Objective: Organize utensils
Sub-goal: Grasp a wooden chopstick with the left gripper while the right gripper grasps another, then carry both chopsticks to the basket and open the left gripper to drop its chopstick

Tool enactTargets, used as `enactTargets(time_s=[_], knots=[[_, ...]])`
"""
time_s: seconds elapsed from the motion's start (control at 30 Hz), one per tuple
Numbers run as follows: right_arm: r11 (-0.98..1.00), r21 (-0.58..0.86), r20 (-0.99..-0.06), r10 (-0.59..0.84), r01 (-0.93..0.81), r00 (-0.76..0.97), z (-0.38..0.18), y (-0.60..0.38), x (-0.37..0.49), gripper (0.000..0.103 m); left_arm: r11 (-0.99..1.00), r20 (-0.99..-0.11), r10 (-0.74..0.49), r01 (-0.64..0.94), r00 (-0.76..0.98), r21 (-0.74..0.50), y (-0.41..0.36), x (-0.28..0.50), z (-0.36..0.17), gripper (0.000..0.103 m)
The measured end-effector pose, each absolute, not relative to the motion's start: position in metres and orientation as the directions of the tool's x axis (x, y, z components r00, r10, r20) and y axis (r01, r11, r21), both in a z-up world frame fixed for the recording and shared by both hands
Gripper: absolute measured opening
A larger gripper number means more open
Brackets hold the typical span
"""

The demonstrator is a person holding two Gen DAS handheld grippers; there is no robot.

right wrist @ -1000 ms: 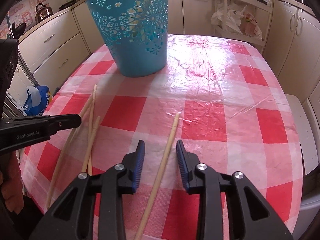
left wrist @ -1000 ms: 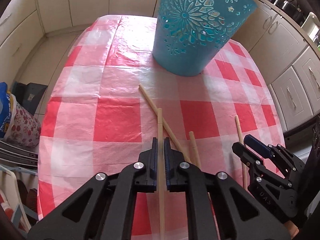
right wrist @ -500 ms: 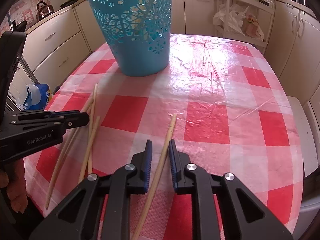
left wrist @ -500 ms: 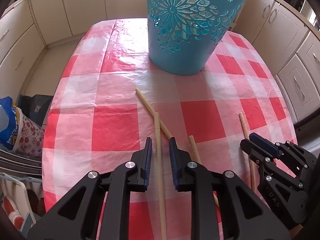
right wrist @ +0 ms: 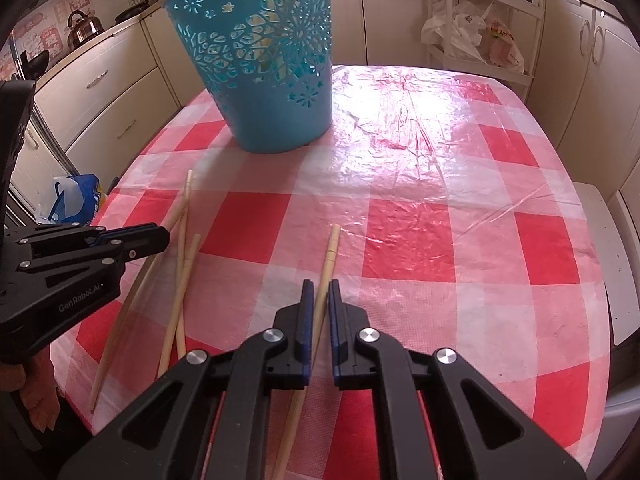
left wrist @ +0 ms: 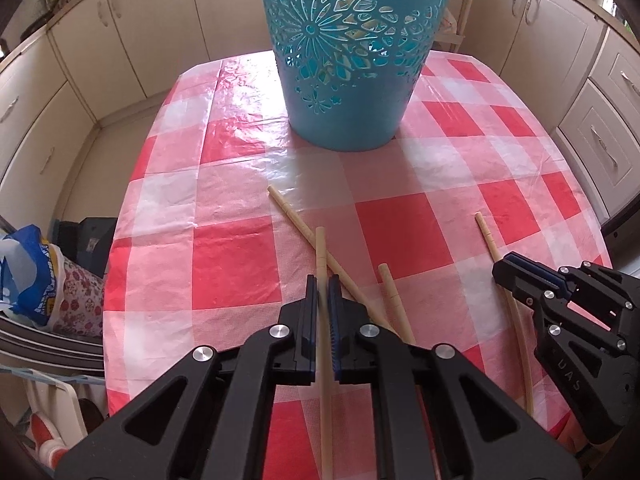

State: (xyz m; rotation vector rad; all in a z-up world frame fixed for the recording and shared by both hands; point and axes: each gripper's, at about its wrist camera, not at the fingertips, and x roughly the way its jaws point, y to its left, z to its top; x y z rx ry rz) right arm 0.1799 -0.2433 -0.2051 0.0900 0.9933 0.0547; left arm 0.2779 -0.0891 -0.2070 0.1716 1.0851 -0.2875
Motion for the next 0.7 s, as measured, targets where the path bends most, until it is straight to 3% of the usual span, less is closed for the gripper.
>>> enactTargets(time_s=[0.53,0.7], knots=[[0.994,0.105,-0.831,0.09,-0.004,0.549,-0.2017,-0.245,0.1788,0.006,0.948,-0.877,-0.143,0.318,0.458,0.011,-0.0897,0.2769,-0.2032,0.004],[0.996,0.083,-0.836,0.077,-0.012,0.543,-0.2038,-0.2421,0.1799,0.016,0.954,-0.896,-0.124,0.3,0.427,0.011,-0.088,0.2806,-0.2109,0.008]])
